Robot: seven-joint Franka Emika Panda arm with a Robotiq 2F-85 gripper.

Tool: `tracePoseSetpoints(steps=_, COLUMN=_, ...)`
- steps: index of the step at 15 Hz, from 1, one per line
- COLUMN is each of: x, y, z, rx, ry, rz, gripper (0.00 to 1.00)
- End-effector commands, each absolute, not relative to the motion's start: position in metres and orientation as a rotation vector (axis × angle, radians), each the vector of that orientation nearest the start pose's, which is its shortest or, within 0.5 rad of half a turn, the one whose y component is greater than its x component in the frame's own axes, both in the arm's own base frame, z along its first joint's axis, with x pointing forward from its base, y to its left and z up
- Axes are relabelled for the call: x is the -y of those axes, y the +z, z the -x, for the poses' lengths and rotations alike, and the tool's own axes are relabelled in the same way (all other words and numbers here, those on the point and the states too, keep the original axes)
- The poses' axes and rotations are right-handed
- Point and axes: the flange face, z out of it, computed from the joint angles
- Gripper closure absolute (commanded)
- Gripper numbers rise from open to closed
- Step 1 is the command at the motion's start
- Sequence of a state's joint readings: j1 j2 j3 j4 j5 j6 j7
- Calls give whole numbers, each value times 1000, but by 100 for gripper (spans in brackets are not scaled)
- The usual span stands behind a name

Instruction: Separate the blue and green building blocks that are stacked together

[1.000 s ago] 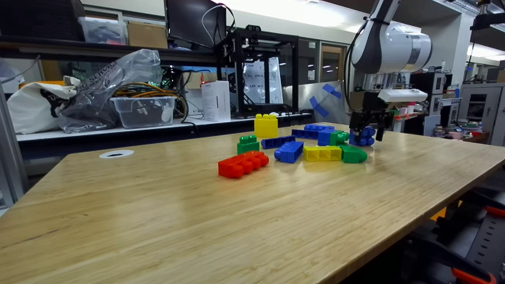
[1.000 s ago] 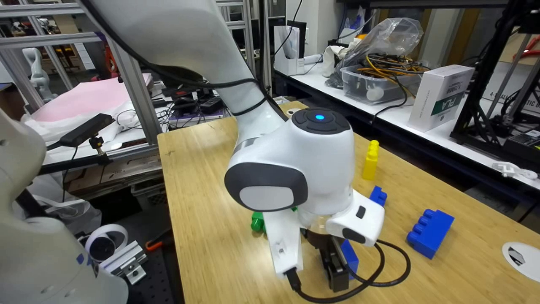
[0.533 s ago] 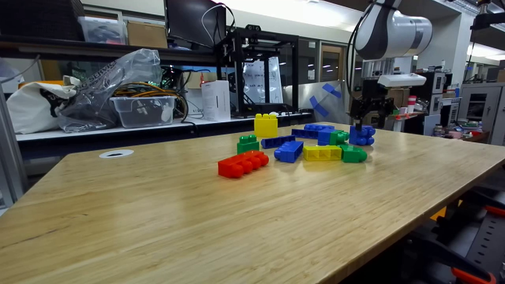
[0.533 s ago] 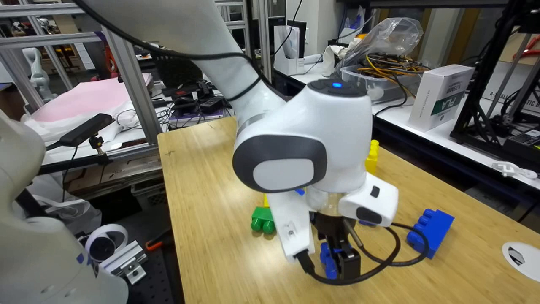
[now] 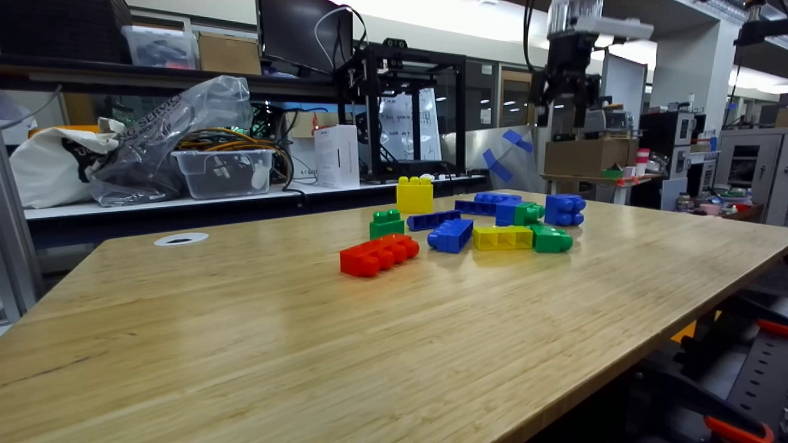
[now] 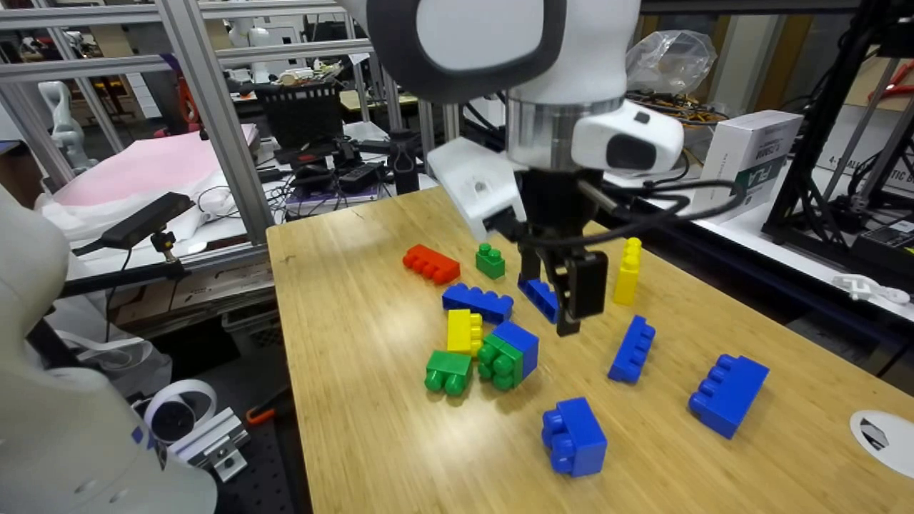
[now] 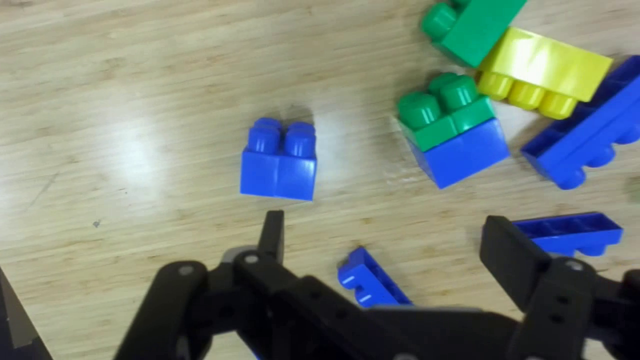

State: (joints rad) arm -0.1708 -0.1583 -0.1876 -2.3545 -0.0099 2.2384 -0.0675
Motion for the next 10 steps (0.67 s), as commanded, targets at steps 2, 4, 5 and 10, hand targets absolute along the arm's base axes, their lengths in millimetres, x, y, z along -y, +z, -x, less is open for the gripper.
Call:
tracePoseSetpoints(steps=2, x=140, y=425, z=-461, rx=-320, ry=-58, rz=3011, gripper=0)
tracePoseSetpoints(steps=4, x=135, y=426, z=-461, rx=-349, ry=-80, rz=3022, gripper=0)
tracePoseSetpoints(steps=5, x=131, y=425, z=-462, rx=-340, ry=-78, rz=3019, gripper=0)
tracePoseSetpoints(steps=10, x=134, y=426, z=-461, rx=-350, ry=-80, rz=3019, gripper=0)
